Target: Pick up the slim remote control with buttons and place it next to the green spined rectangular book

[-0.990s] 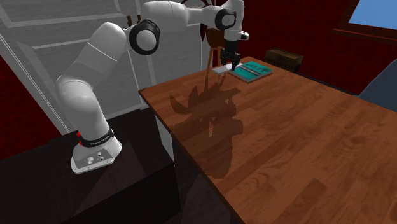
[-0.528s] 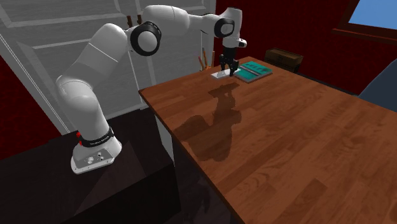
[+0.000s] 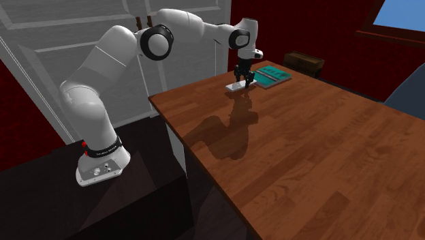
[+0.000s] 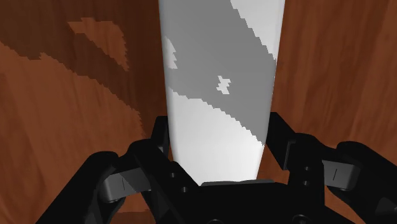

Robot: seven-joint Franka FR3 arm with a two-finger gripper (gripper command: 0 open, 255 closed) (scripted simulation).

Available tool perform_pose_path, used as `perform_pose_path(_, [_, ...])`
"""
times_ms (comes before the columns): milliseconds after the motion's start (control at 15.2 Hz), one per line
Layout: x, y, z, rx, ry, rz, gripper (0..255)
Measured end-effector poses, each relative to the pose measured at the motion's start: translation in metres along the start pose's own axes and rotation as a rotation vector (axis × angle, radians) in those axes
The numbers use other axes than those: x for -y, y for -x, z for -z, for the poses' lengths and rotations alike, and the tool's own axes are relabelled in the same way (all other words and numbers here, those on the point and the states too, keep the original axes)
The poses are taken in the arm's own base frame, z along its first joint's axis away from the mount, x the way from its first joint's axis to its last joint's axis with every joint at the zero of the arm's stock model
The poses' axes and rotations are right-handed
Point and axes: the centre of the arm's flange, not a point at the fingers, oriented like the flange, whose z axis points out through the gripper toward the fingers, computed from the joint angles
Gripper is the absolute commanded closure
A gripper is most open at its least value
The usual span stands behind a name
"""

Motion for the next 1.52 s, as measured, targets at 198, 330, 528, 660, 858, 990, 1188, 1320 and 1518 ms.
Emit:
perform_pose_path(198, [0.0,-0.001,-0.002,0.0,0.0,0.0,255])
perform_pose_path(330, [0.0,-0.001,-0.002,-0.001,0.0,0.0,255])
perform_pose_path(528, [0.0,-0.001,-0.002,-0.001,0.0,0.0,0])
perform_pose_path(660, [0.0,-0.001,-0.001,-0.001,0.0,0.0,0])
perform_pose_path(858, [0.0,-0.001,-0.001,-0.001,0.0,0.0,0])
perform_pose_path(990, [-0.001,-0.002,0.015,-0.002,0.0,0.0,0])
perform_pose_path(1188, [0.001,-0.001,0.043,-0.002,0.0,0.0,0])
perform_pose_path(1320, [0.001,0.0,0.047,-0.002,0.0,0.0,0])
perform_pose_path(1518, [0.0,-0.001,0.048,-0.001,0.0,0.0,0])
